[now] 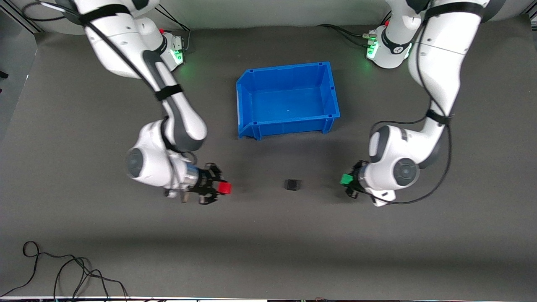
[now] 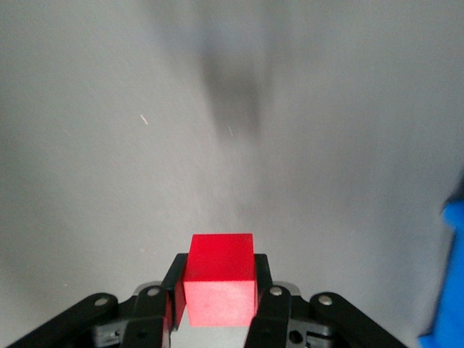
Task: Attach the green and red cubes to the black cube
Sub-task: 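Carry the red cube and green cube toward the black cube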
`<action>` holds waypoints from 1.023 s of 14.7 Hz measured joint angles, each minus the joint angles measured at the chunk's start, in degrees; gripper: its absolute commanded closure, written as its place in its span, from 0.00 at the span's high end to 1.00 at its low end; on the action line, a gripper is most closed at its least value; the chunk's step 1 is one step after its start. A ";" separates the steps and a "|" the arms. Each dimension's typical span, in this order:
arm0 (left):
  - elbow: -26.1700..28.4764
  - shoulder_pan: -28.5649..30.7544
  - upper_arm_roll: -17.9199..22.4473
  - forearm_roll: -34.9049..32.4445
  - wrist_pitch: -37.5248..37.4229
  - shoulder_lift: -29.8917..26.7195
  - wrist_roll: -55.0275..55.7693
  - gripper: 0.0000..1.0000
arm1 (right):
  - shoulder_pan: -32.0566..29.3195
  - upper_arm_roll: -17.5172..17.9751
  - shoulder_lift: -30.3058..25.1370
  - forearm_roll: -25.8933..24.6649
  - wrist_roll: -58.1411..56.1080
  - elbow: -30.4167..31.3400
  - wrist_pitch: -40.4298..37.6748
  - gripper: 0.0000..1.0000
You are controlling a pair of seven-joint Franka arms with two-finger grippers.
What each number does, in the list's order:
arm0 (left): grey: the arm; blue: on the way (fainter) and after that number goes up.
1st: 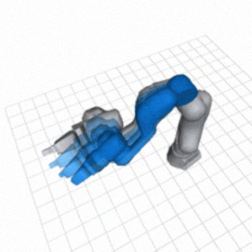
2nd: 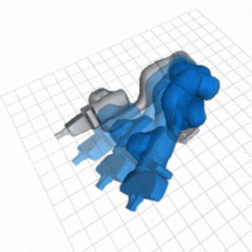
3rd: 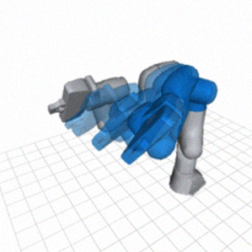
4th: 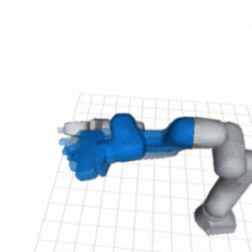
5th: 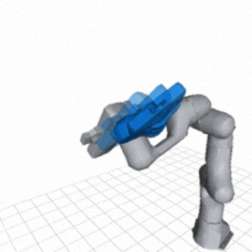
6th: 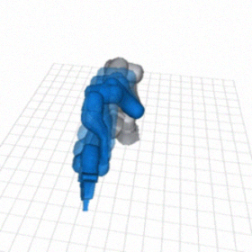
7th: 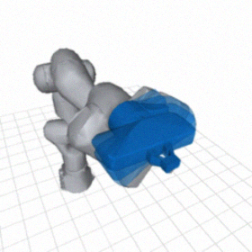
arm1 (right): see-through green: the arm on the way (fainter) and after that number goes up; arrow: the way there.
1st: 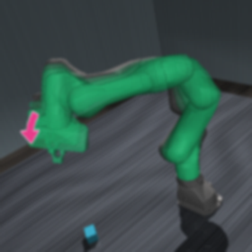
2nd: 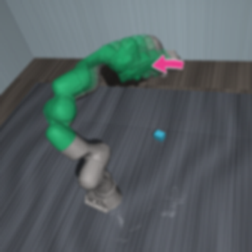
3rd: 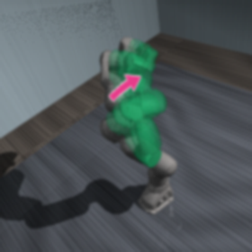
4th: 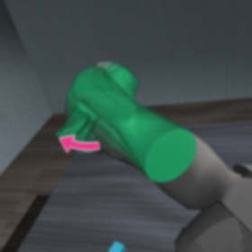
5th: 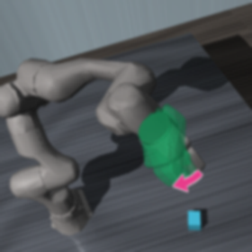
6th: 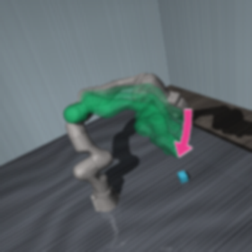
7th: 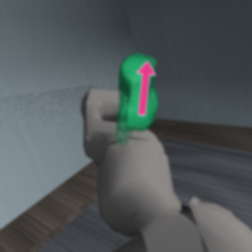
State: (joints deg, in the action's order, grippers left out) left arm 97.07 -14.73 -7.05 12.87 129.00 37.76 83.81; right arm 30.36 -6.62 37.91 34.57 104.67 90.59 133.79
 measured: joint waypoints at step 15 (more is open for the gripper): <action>-7.14 -8.40 0.13 2.46 11.10 7.72 22.64 0.05 | 13.63 0.05 13.47 0.02 18.05 -9.60 13.69 0.32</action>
State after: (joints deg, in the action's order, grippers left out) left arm 89.92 -23.13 -6.92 15.33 140.10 45.48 106.45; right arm 43.99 -6.57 51.39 34.58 122.72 80.99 147.48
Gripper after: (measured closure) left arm 0.634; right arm 0.604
